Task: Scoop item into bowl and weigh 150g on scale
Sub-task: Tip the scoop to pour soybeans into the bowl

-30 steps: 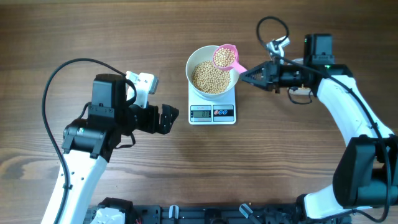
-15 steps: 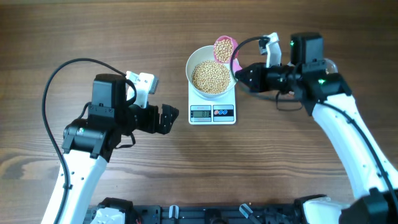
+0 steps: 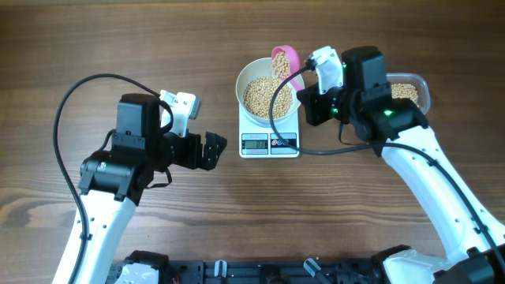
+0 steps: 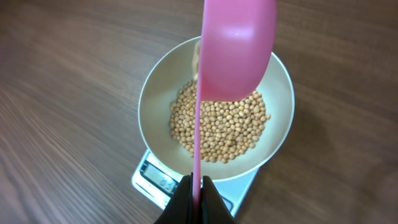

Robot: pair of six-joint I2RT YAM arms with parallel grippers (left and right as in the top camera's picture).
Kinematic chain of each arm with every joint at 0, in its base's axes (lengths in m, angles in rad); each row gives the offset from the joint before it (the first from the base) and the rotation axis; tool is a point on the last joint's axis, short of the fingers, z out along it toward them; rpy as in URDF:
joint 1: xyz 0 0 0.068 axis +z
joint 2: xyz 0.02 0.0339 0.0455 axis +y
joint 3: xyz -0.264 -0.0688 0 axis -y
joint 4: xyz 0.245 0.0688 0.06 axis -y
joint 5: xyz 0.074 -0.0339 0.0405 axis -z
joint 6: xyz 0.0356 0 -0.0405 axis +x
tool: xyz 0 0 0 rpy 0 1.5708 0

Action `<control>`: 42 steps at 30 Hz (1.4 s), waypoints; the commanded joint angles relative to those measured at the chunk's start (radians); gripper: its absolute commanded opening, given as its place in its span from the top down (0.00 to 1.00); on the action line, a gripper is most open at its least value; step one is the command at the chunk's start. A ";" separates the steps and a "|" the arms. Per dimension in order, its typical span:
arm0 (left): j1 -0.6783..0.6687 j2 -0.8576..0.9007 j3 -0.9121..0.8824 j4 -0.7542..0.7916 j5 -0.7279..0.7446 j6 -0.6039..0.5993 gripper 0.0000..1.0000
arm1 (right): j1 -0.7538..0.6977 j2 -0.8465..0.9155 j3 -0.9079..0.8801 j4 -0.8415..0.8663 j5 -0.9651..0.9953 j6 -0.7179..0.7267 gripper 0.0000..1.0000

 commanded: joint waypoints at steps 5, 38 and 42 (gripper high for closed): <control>0.005 0.005 0.002 0.000 0.012 0.001 0.00 | 0.070 -0.017 0.006 0.006 0.250 -0.143 0.96; 0.005 0.005 0.002 0.000 0.012 0.001 0.00 | 0.131 -0.023 0.020 0.039 0.400 -0.531 0.96; 0.005 0.005 0.002 0.000 0.012 0.001 0.00 | 0.161 -0.023 0.020 0.063 0.493 -0.587 0.96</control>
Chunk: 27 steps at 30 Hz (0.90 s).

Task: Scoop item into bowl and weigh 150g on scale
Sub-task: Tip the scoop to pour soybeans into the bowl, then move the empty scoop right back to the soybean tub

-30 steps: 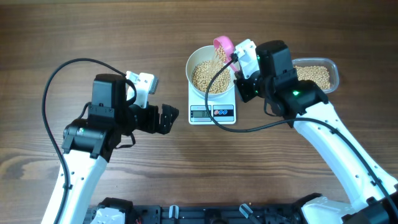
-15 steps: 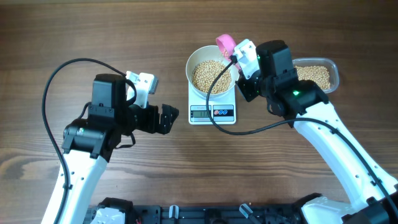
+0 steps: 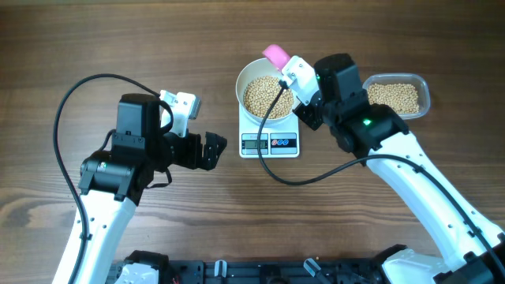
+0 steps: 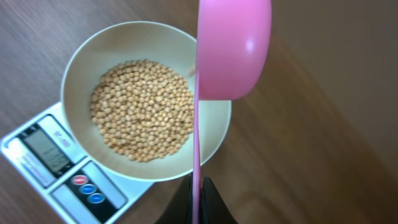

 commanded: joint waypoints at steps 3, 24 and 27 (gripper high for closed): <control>0.005 0.005 0.002 -0.001 0.012 0.001 0.00 | 0.048 -0.022 0.020 0.032 0.126 -0.124 0.96; 0.005 0.005 0.002 -0.001 0.012 0.001 0.00 | -0.105 -0.022 0.020 0.003 -0.492 0.490 0.96; 0.005 0.005 0.002 -0.001 0.012 0.001 0.00 | -0.239 -0.022 0.020 0.002 -0.634 0.550 0.96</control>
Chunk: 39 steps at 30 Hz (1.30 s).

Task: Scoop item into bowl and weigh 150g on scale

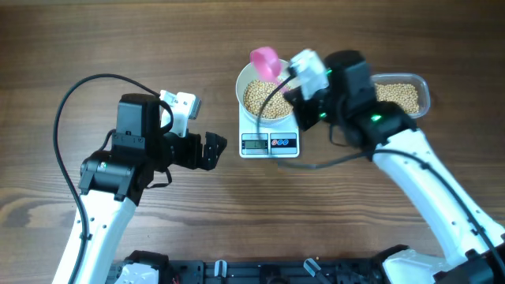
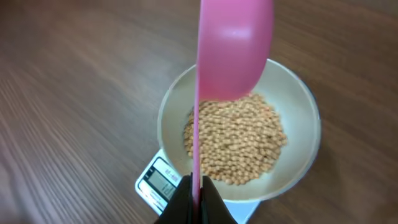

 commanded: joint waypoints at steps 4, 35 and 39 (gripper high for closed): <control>0.005 0.005 0.002 -0.001 0.012 0.001 0.00 | -0.312 -0.022 0.020 -0.015 -0.319 0.207 0.96; 0.005 0.005 0.002 -0.001 0.012 0.001 0.00 | -0.593 0.077 0.017 -0.354 0.364 -0.229 0.96; 0.005 0.005 0.002 -0.001 0.012 0.001 0.00 | -0.593 0.103 0.017 -0.352 0.425 -0.229 0.96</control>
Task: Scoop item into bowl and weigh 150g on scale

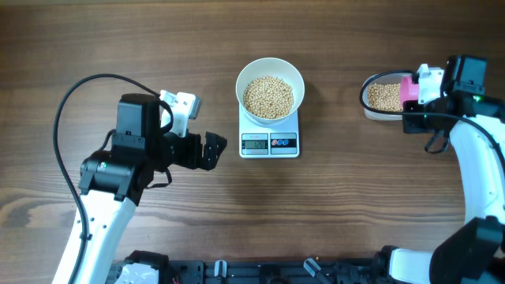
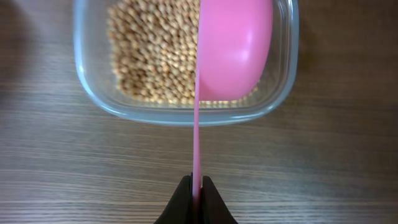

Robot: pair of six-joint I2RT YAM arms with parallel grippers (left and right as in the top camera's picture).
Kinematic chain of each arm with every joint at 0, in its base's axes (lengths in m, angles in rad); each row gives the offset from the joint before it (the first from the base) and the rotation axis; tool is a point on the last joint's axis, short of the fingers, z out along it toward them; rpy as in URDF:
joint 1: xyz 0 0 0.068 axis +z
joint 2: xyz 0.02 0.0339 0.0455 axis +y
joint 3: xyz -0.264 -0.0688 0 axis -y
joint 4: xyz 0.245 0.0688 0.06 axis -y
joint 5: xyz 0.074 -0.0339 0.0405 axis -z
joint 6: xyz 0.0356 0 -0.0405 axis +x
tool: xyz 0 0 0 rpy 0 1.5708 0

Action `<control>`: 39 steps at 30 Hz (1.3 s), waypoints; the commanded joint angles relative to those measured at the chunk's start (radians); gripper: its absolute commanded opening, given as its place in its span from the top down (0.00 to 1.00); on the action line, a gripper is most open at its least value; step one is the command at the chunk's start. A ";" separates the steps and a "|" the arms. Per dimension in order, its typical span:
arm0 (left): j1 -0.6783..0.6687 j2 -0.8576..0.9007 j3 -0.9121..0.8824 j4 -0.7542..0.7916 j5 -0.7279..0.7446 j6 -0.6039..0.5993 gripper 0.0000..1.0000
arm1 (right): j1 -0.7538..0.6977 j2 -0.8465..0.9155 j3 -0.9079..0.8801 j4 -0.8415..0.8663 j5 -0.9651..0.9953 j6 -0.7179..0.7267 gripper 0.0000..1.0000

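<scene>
A white bowl (image 1: pixel 270 89) heaped with beige beans sits on the small digital scale (image 1: pixel 270 143) at the table's middle back. At the far right, a clear plastic tub (image 1: pixel 384 99) (image 2: pixel 186 111) holds more beans. My right gripper (image 1: pixel 416 99) (image 2: pixel 196 185) is shut on the thin handle of a pink scoop (image 1: pixel 407 89) (image 2: pixel 234 50), whose cup hangs over the tub's beans. My left gripper (image 1: pixel 211 150) rests left of the scale, open and holding nothing.
Bare wooden tabletop lies around the scale and tub. A black cable loops from the left arm (image 1: pixel 118 170) over the left of the table. The scale display (image 1: pixel 254 143) is too small to read.
My right gripper, still holding the pink scoop, has moved from over the bowl on the scale to the bean tub at the far right. The left arm has not moved.
The scoop was held tipped at the bowl's back rim, beans in the bowl. Then it sat beside the rim, then over the bowl's left rim. Now it hangs above the tub at the right. The left arm stayed still throughout.
</scene>
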 commanded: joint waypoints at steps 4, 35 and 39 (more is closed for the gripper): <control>0.005 0.005 0.002 0.000 0.012 0.001 0.00 | 0.013 0.050 0.015 0.025 0.100 -0.017 0.96; 0.005 0.005 0.002 0.000 0.012 0.001 0.00 | 0.109 0.162 0.015 0.029 -0.116 -0.009 0.96; 0.005 0.005 0.002 0.000 0.012 0.001 0.00 | 0.077 0.162 0.015 0.026 -0.179 -0.008 0.96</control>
